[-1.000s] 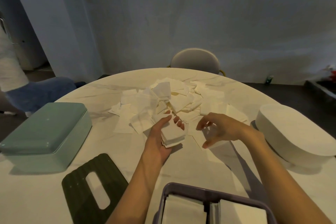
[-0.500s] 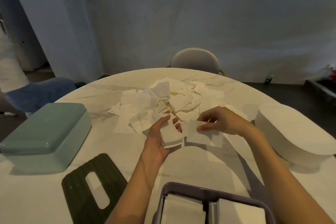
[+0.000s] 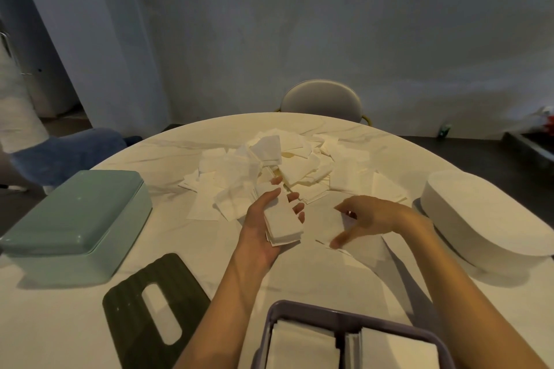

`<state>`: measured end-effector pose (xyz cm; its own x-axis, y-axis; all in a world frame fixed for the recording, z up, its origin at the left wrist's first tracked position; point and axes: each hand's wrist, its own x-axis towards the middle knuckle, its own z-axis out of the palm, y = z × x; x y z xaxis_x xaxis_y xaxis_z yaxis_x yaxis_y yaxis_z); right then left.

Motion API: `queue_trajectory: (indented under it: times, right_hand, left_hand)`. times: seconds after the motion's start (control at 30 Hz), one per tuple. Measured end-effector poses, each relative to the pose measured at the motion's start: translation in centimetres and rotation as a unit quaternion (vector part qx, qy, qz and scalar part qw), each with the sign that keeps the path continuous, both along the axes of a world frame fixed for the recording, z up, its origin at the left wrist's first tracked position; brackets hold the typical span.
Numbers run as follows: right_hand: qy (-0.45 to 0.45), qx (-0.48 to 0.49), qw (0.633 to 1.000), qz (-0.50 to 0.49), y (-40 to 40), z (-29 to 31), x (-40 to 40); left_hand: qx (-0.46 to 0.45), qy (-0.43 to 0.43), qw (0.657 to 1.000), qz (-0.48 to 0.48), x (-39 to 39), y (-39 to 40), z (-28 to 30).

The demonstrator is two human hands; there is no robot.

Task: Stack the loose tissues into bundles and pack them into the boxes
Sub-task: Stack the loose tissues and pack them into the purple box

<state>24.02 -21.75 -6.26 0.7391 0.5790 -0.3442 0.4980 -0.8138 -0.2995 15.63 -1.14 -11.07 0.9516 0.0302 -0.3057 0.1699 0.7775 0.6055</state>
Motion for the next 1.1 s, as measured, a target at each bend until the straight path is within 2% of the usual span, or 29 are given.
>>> queue_trajectory:
  times: [0.1, 0.2, 0.27, 0.33, 0.47, 0.57, 0.73, 0.87, 1.0, 1.1]
  right_hand:
    - [0.010, 0.028, 0.999, 0.016, 0.0, 1.8, -1.0]
    - [0.058, 0.171, 0.983, 0.024, 0.1, 3.4, -1.4]
    - [0.095, 0.273, 0.957, 0.031, 0.6, 4.2, -1.8]
    - [0.105, 0.335, 0.936, 0.014, 1.4, 4.4, -2.0]
    - [0.036, 0.337, 0.940, -0.038, 2.9, 3.4, -1.6]
    - [-0.043, 0.325, 0.943, -0.055, 3.4, 2.4, -1.4]
    - [-0.056, 0.355, 0.933, -0.024, 3.4, 1.8, -1.0]
    - [-0.108, 0.371, 0.922, -0.021, 3.2, 1.6, -0.7]
    - [-0.102, 0.407, 0.907, -0.018, 3.2, 2.1, -0.8]
    - [-0.045, 0.432, 0.901, -0.028, 2.4, 3.6, -1.3]
  left_hand:
    - [-0.002, 0.009, 1.000, 0.017, 0.3, -0.2, 0.2]
    - [0.006, 0.025, 1.000, -0.012, 1.0, -0.4, 0.1]
    - [0.032, 0.002, 0.998, -0.051, 1.0, -0.7, 0.7]
    - [0.082, -0.024, 0.995, -0.050, 0.9, -1.0, 1.1]
    - [0.107, -0.030, 0.991, -0.080, 0.3, -1.6, 0.3]
    - [0.060, -0.032, 0.991, -0.112, 0.0, -2.2, 0.2]
    - [0.042, -0.047, 0.990, -0.123, -0.5, -2.6, 0.1]
    - [0.018, -0.032, 0.991, -0.130, -0.1, -2.3, -0.1]
    - [0.001, -0.013, 0.991, -0.132, 0.4, -1.8, -0.8]
    - [0.008, -0.060, 0.982, -0.182, 0.6, -1.9, 0.2]
